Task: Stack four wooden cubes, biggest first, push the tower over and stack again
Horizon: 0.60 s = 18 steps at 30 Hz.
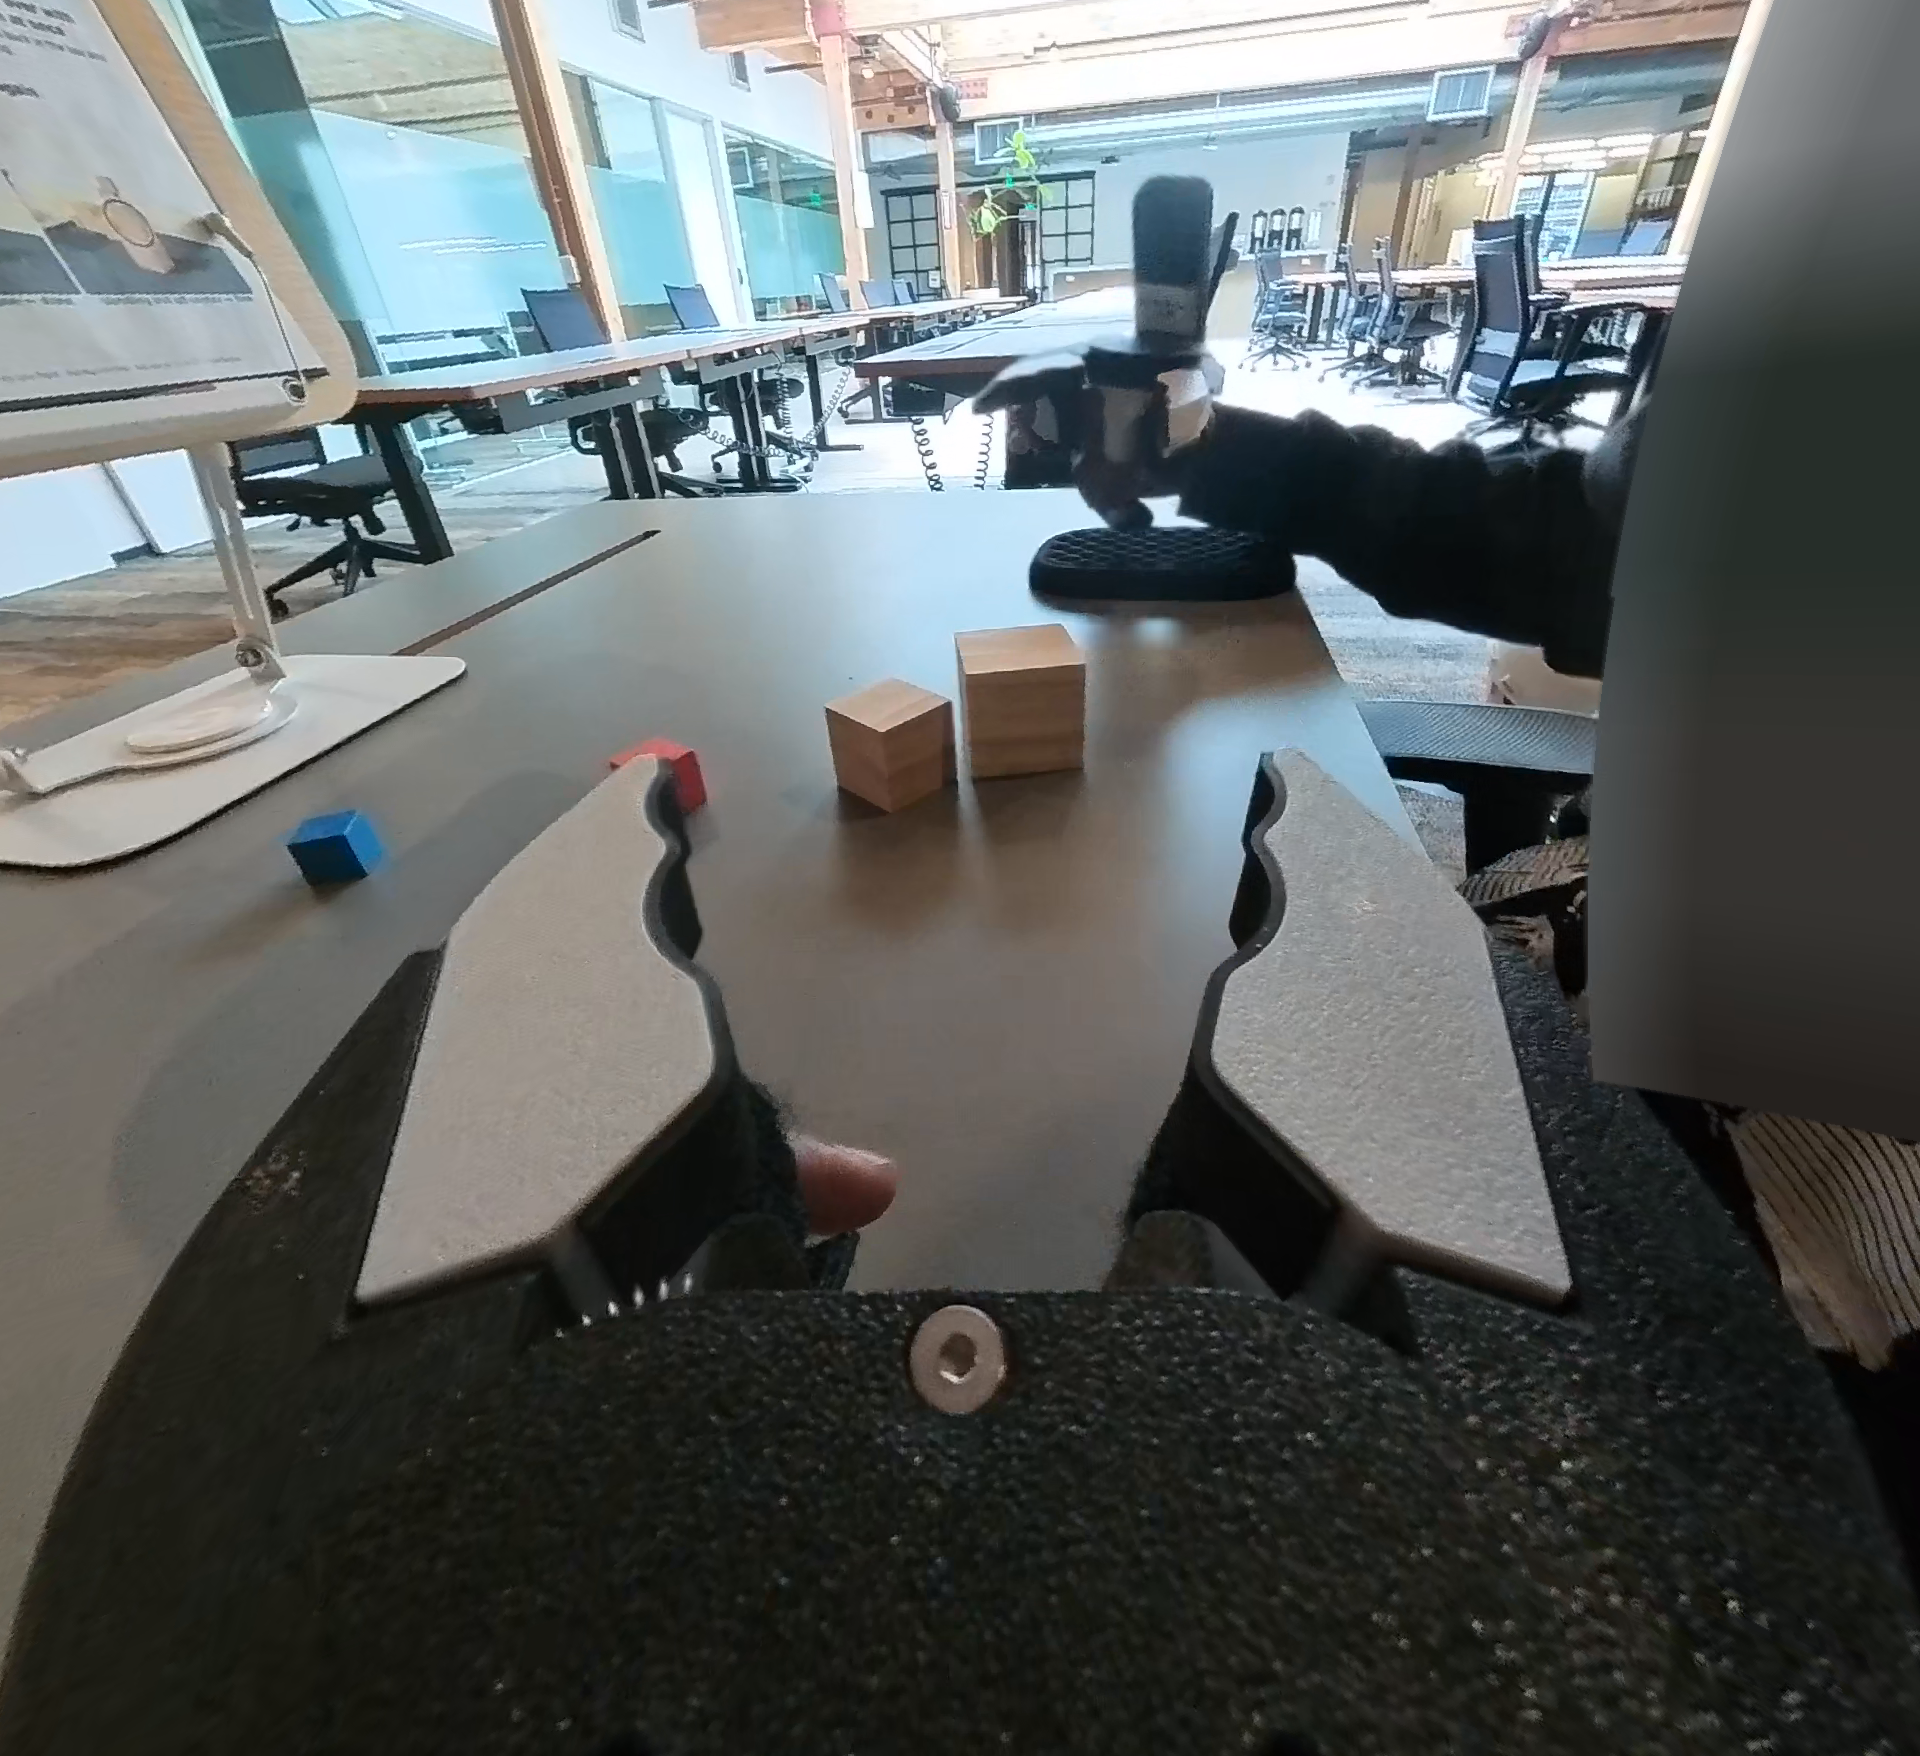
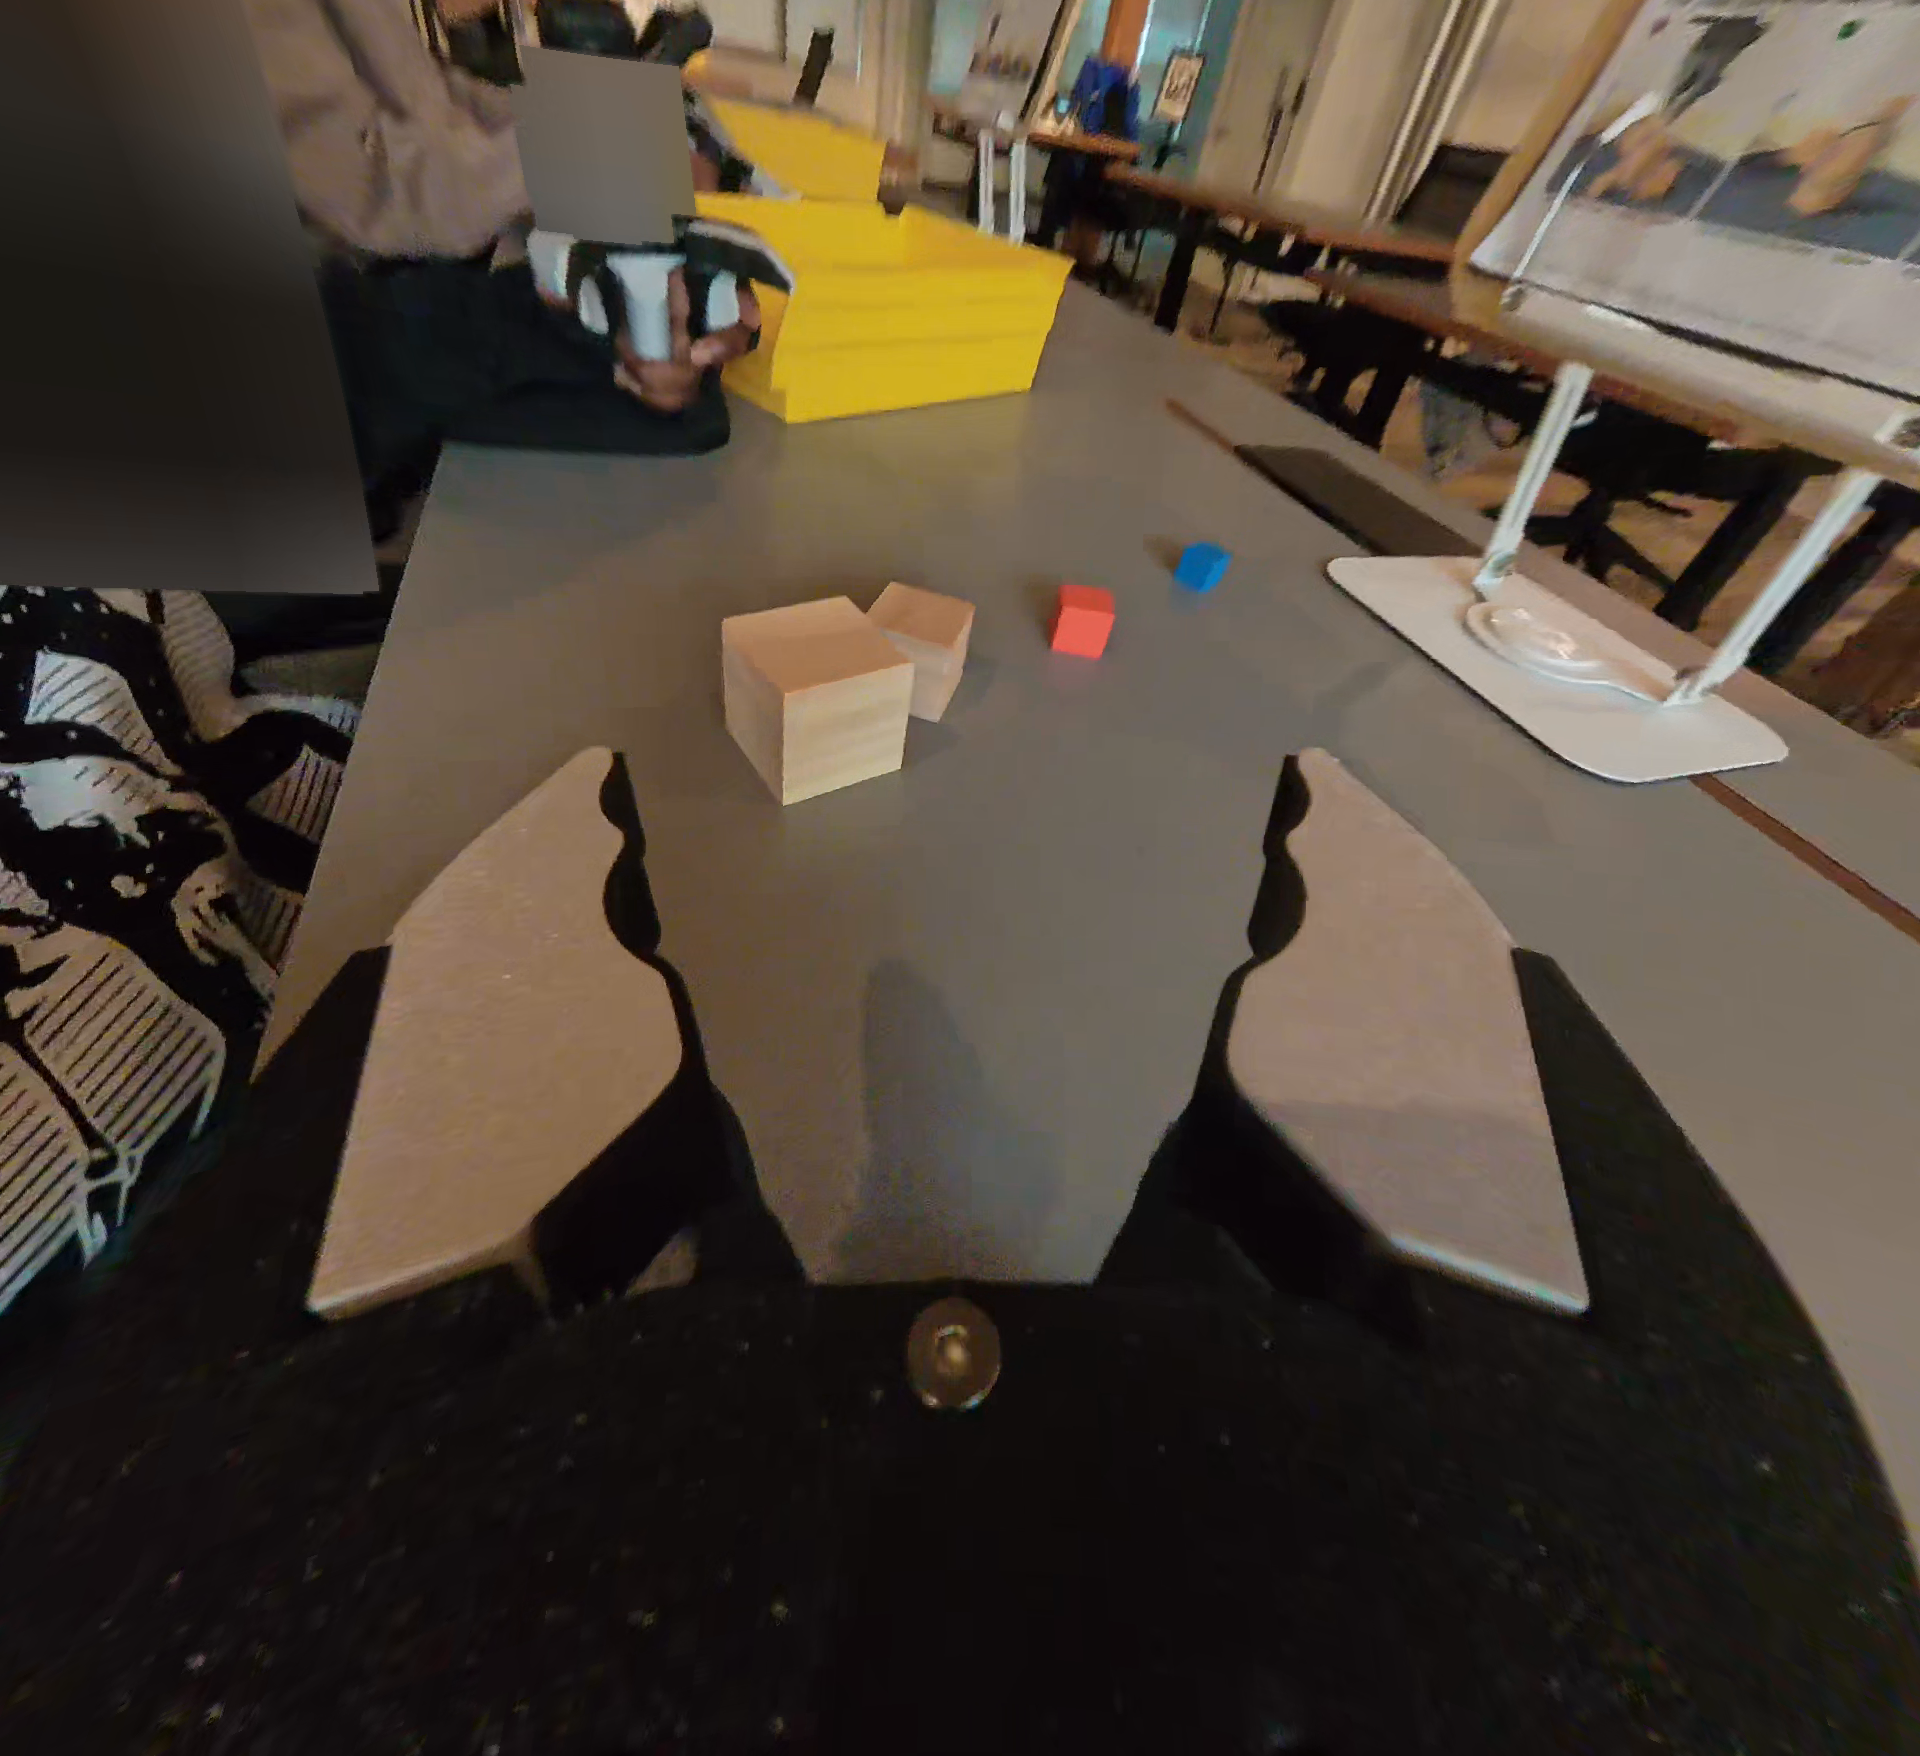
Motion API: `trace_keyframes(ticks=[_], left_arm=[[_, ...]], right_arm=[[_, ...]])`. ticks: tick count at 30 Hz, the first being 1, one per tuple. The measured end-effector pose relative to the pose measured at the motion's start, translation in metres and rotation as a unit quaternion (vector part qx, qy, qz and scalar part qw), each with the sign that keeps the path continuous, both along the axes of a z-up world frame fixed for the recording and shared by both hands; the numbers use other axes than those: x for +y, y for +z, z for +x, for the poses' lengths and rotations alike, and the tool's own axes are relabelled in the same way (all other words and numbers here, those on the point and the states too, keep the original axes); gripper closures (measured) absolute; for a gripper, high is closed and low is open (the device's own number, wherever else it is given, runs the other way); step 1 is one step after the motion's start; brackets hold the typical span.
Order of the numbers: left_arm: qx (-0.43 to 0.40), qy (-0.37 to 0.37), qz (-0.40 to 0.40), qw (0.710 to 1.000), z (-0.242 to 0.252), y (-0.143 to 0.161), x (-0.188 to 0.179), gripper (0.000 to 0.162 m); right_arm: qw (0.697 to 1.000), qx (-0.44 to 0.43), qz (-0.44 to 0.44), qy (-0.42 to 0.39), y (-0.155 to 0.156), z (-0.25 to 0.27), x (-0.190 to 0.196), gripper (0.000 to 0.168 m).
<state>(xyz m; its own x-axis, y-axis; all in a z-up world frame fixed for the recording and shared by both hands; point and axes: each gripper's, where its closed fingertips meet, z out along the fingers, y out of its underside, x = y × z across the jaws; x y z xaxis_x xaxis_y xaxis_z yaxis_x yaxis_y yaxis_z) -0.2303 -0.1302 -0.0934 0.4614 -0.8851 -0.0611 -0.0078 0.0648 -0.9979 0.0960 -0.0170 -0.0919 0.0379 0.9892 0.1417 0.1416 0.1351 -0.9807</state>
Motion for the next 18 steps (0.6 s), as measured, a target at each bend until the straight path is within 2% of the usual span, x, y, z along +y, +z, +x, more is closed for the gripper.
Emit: trace_keyframes(ticks=[8, 15, 17, 18], left_arm=[[-0.018, 0.034, 0.0, 0.999, -0.006, 0.005, 0.007, 0.053], [-0.005, 0.058, -0.018, 0.998, -0.008, 0.003, 0.013, 0.043], [0.019, 0.056, -0.031, 0.998, -0.005, 0.0, 0.015, 0.046], [0.039, 0.048, -0.031, 0.998, -0.001, -0.002, 0.015, 0.053]], right_arm=[[0.998, 0.066, -0.021, -0.012, -0.003, 0.021, 0.008, 0.049], [0.998, 0.053, -0.034, -0.012, -0.01, 0.018, 0.009, 0.049], [0.998, 0.051, -0.033, -0.012, -0.01, 0.018, 0.009, 0.05], [0.998, 0.05, -0.031, -0.011, -0.01, 0.018, 0.008, 0.05]])
